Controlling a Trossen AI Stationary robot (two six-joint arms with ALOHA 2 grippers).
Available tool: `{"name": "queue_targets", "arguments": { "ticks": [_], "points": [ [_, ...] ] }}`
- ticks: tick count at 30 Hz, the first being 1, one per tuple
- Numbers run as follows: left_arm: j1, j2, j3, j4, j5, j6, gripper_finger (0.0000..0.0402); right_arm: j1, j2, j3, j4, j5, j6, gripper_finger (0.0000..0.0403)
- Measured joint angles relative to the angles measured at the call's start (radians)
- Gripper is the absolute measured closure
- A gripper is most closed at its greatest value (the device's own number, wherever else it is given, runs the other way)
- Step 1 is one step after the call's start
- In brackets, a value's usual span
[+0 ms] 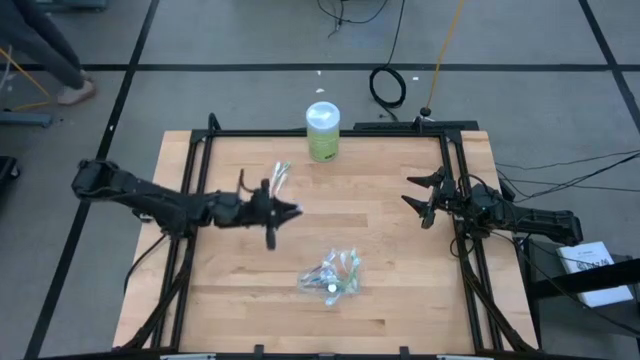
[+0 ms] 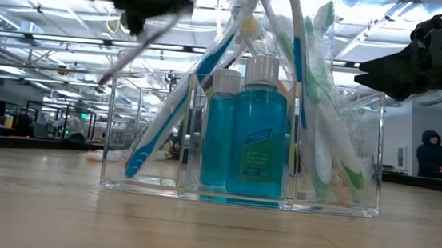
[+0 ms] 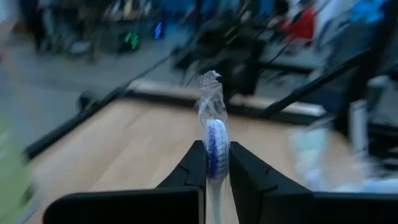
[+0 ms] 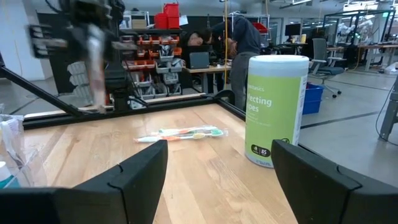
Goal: Pick & Place toothbrushing station
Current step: Put the purple toothbrush into the transparent organizer
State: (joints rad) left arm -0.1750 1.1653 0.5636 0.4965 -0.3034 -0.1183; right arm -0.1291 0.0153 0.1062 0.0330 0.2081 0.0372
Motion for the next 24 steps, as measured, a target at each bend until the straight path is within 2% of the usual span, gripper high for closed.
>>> {"name": "queue_targets", "arguments": {
  "ticks": [5,11,17,24],
  "points": [
    [-0.149,0.052,0.0,0.22,-0.014,0.117,0.0371,0.0,0.0,0.0,0.0,0.0,0.0,0.0124],
    [-0.257,0.184,0.001,0.449,-0.012,0.178,0.0371,0.0,0.0,0.0,0.0,0.0,0.0,0.0124],
    [-0.314,0.307,0.001,0.653,-0.011,0.178,0.0371,0.0,0.0,0.0,0.0,0.0,0.0,0.0124],
    [-0.329,0.406,0.001,0.792,-0.008,0.158,0.0371,0.0,0.0,0.0,0.0,0.0,0.0,0.0124]
  ]
}}
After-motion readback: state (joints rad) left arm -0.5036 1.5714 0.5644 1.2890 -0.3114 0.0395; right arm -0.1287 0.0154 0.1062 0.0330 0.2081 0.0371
